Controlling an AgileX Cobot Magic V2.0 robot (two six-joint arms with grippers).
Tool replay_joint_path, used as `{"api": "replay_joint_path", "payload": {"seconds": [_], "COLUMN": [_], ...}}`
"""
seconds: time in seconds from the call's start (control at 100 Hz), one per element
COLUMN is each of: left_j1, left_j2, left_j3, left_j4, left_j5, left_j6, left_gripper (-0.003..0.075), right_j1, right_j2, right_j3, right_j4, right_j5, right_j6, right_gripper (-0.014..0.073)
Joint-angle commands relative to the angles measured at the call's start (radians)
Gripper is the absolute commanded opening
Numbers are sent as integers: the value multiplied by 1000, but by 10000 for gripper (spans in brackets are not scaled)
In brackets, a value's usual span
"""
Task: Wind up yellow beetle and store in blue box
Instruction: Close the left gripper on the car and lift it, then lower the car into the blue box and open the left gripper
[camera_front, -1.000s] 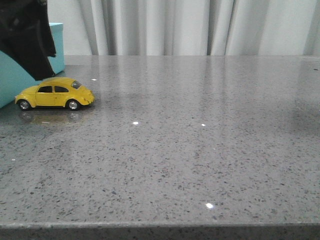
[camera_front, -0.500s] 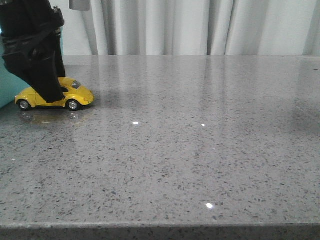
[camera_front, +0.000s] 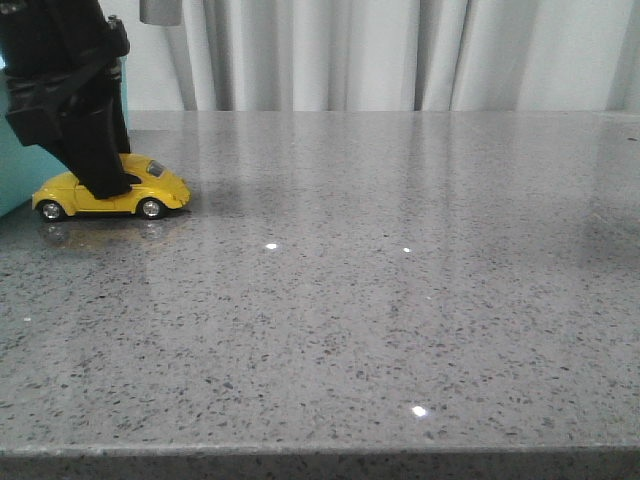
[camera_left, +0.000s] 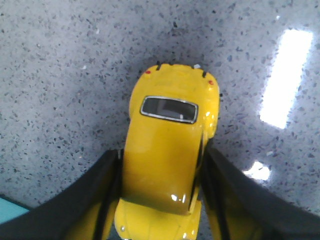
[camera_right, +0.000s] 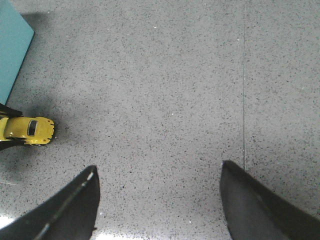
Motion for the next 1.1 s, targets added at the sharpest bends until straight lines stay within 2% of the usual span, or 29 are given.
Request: {"api": "replay_joint_path", "payload": {"seconds": [0.0, 0.21, 0.46, 0.59, 0.71, 0.76, 0.91, 1.09], "left_j1": [-7, -7, 32, 117, 227, 274, 405, 487], "left_j2": [-37, -44, -108, -149, -181, -184, -175, -147], "left_j3": [-30, -138, -369, -453, -461, -461, -452, -390], "left_j4": [-6, -22, -19, -17, -17, -17, -17, -17], "left_j5": [-25, 42, 30, 30, 32, 50, 122, 143], "left_j6": [-1, -20, -262, -454, -733, -798, -868, -877], "left_gripper": [207, 207, 208, 208, 208, 208, 208, 208], "right_j1": [2, 2, 2, 2, 2, 2, 2, 2], "right_j2": [-23, -23, -23, -23, -23, -23, -23, -23], "right_j3": [-26, -26, -26, -26, -26, -26, -26, -26], "right_j4": [-15, -15, -15, -15, -15, -15, -15, -15], "right_j5": [-62, -63, -73, -75, -77, -77, -81, -92], "right_j6": [-13, -13, -13, -13, -13, -13, -13, -13], "right_gripper": [510, 510, 510, 510, 510, 510, 510, 510]}}
